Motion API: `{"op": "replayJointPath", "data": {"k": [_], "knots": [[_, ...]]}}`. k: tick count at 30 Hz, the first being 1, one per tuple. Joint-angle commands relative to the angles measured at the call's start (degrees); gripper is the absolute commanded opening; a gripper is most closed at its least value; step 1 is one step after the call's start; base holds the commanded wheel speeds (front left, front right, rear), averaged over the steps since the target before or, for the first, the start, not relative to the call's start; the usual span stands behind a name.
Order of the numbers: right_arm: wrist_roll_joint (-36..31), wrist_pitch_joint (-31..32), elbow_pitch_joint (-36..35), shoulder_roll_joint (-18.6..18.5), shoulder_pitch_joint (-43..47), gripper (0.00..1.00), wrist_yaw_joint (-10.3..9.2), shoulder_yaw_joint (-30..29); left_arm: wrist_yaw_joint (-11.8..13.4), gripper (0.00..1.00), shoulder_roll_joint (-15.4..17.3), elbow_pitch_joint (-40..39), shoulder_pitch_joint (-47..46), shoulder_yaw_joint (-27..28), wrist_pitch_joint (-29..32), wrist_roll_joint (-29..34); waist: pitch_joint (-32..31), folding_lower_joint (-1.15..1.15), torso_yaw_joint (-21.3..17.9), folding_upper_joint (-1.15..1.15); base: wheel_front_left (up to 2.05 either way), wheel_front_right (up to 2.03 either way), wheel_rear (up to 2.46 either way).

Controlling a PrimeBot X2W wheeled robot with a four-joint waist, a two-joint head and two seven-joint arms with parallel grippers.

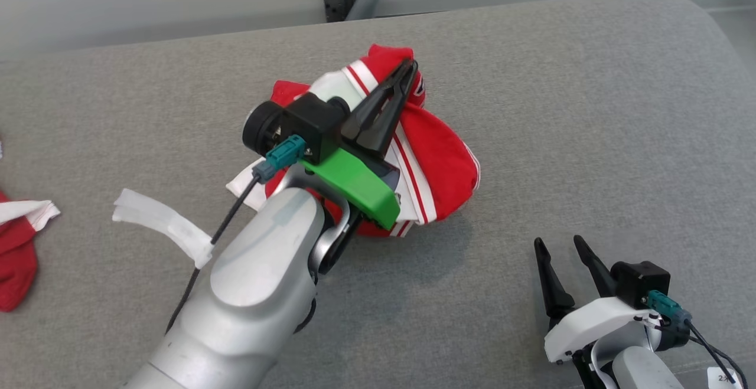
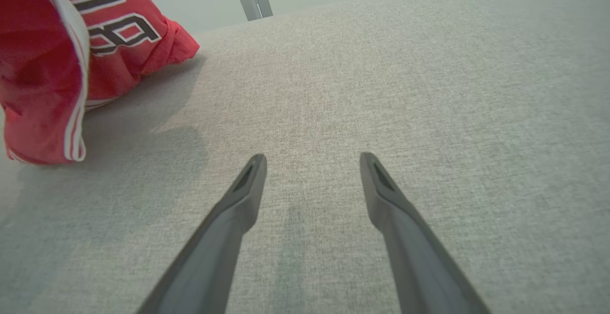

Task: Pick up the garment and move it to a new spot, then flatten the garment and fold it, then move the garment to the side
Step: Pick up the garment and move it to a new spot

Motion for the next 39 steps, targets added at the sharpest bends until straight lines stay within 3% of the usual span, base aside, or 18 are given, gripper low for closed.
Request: {"op": "replayJointPath", "data": {"k": [1, 3, 4, 5, 11, 23, 32, 39], "knots": [[0.51, -0.02, -0.26, 0.21, -0.03, 1.00, -0.04, -0.23, 0.28, 0.00, 0.34, -0.35, 1.57, -0.70, 0.00, -0.04, 0.19, 0.00, -4.52, 0.38, 0.00, 0.00, 0.00], [0.49, -0.02, -0.43, 0.35, -0.02, 1.00, -0.04, -0.34, 0.55, 0.00, 0.34, -0.70, 2.64, -1.08, -0.02, 0.03, 0.40, 0.00, -5.36, 0.38, 0.00, 0.00, 0.00], [0.52, -0.02, -0.50, 0.38, 0.05, 1.00, -0.04, -0.46, 0.85, 0.31, 0.35, 0.10, 3.37, -1.08, -0.01, 0.52, 0.41, 0.00, -5.54, 0.38, 0.00, 0.00, 0.00], [0.53, -0.02, -0.55, 0.41, 0.15, 1.00, -0.04, -0.59, 1.20, 1.00, 0.35, 1.19, 4.30, -0.86, -0.01, 0.71, 0.35, 0.00, -5.63, 0.38, 0.00, 0.00, 0.00], [0.63, -0.02, -1.59, 0.60, 0.45, 1.00, -0.04, -1.42, 2.76, 1.00, 0.39, 2.67, 9.27, 4.38, -0.01, 4.76, -1.02, 0.00, -4.46, 0.38, 0.00, 0.00, 0.00], [-0.09, -0.02, -4.52, 0.75, 2.56, 1.00, -0.04, -1.10, 7.04, 1.00, 3.93, -3.79, 28.75, 22.18, -0.01, 15.00, -7.05, 0.00, -1.37, 0.38, 0.00, 0.00, 0.00], [-0.07, -0.02, -4.59, 0.82, 5.29, 1.00, -0.04, -1.30, 6.17, 1.00, 2.35, -9.54, 43.47, 32.97, -0.02, 18.81, -10.11, 0.00, 0.13, 0.38, 0.00, 0.00, 0.00], [-0.49, -0.02, -4.43, 0.82, 6.70, 1.00, -0.04, -1.80, 4.22, 1.00, 0.75, -11.45, 48.68, 36.84, -0.01, 21.08, -10.27, 0.00, 2.18, 0.38, 0.00, 0.00, 0.00]]}}
